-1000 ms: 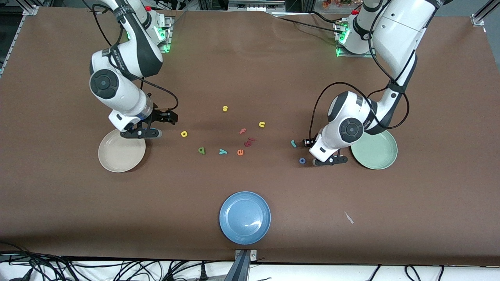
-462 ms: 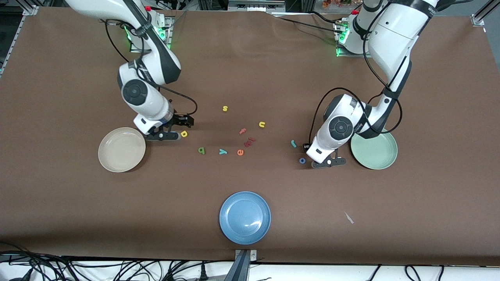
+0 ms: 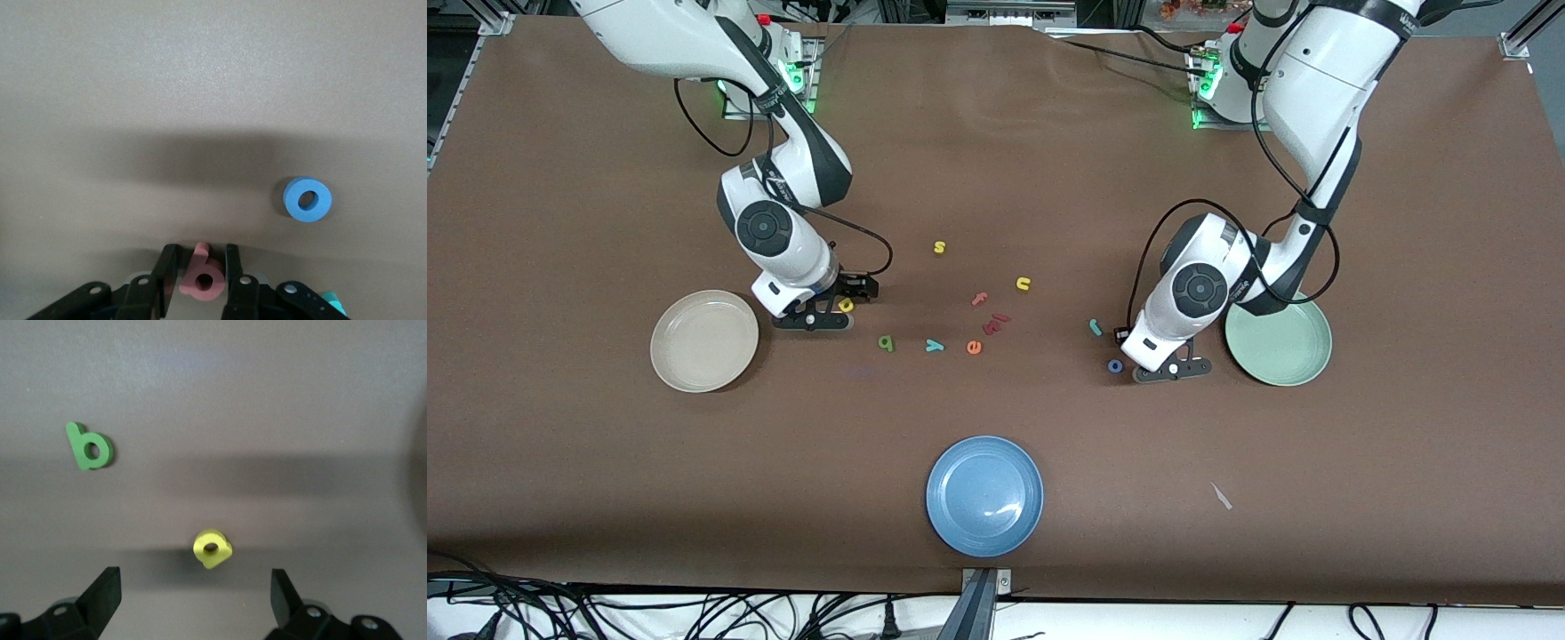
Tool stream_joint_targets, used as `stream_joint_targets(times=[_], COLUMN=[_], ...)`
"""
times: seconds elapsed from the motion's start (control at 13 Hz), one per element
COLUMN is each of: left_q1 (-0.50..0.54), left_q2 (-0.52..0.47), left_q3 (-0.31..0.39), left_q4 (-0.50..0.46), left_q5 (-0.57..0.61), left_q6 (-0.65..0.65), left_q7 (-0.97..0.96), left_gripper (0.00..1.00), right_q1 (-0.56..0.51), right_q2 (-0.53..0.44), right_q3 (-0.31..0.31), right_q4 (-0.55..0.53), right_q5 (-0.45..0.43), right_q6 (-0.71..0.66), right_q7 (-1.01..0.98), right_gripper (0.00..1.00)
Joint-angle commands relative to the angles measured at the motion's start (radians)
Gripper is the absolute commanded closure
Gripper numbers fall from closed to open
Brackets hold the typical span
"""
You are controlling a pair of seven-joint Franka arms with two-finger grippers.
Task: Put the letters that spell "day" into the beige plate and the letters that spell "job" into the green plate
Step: 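Grasp the pink b and the yellow a with both grippers, then release the pink b on the green plate with the left gripper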
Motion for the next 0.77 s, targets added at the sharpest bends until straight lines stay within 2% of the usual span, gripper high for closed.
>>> stream_joint_targets(times=[0.0,0.23,0.54,0.69], left_q1=[-0.009,-0.010,0.022,0.063], left_q2=[0.019,0.018,-0.042,-0.109], left_q3=[0.009,0.009,0.007,0.006], left_q4=[-0.002,0.005,0.015,0.017], left_q5=[0.018,0.018,0.019,0.018], left_q6=[0.002,-0.004,-0.031,-0.131], left_q7=[-0.025,-0.025,-0.002,0.096], left_gripper=[0.79,0.88,0.89,0.89], right_q1=[0.002,-0.001,-0.013,-0.031], right_q2=[0.054,0.068,0.084,0.086], right_q3=[0.001,-0.001,-0.001,-0.001], right_q4=[0.033,0.033,0.033,0.029], right_q5=[-0.029,-0.029,-0.031,-0.034], right_q6=[0.040,0.048,0.051,0.050], right_q7=[0.032,0.031,0.017,0.000], right_gripper=[0.02,0.07,0.15,0.17])
